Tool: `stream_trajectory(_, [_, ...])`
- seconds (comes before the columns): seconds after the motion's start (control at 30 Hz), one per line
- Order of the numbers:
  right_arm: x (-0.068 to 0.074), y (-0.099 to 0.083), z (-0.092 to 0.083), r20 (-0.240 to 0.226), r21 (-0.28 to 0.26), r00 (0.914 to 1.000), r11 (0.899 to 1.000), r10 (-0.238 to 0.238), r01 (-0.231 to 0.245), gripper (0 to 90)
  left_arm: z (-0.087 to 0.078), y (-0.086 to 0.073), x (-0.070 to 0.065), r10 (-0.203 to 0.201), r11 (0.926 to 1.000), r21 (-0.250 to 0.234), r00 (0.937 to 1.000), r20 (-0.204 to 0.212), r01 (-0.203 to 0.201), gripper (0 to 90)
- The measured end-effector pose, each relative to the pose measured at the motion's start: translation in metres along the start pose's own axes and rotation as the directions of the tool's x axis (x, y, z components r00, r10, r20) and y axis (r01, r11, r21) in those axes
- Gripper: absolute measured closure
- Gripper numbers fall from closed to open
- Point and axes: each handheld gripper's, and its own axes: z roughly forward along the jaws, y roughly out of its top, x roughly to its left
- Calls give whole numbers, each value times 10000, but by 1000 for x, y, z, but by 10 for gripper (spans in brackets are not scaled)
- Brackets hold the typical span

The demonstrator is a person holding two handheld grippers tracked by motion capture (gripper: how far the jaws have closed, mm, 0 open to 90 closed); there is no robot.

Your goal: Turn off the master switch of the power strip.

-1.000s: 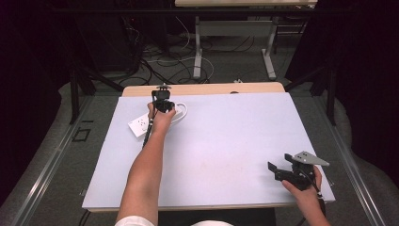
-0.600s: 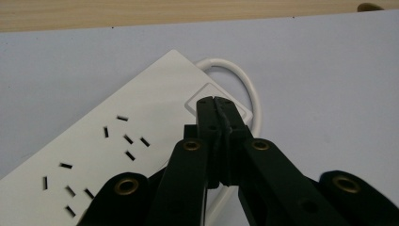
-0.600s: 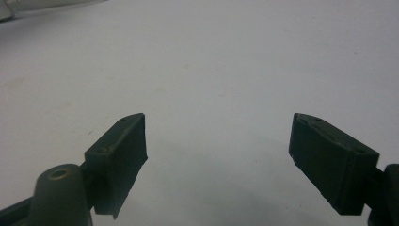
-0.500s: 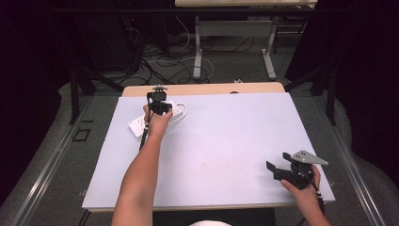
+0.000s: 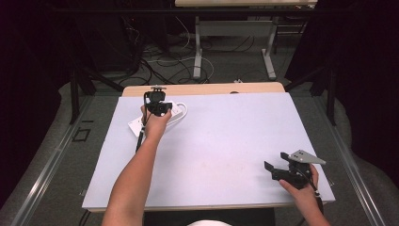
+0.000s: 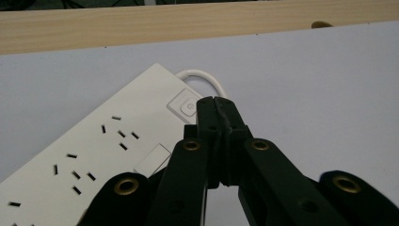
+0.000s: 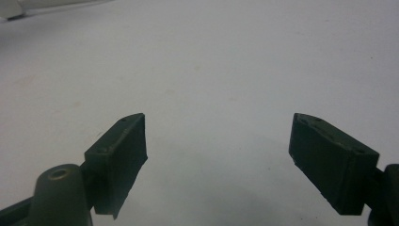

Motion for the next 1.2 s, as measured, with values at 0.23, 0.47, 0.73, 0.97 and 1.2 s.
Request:
stream_trajectory(0.23, [2,0,1,-81,74,9997,9998,-209,209,194,-10,-4,-4,42,9999,-106,9998,173,-40,900])
stream_trajectory(0.47, [3,0,1,-76,64,9999,9999,-119,119,194,-18,-10,-4,-61,9998,-168,9977,672,72,900])
stream_trajectory(0.73, [3,0,1,-65,65,9999,9999,-123,123,194,-29,-16,-9,140,9996,-261,9948,1009,-114,900])
stream_trajectory(0.97, [4,0,0,-51,58,10000,10000,-70,70,194,-38,-21,-13,254,9992,-336,9898,1400,-208,900])
stream_trajectory(1.2, [3,0,0,-11,2,9999,9999,-137,137,194,-45,-29,-19,472,9985,-346,9840,1717,-418,900])
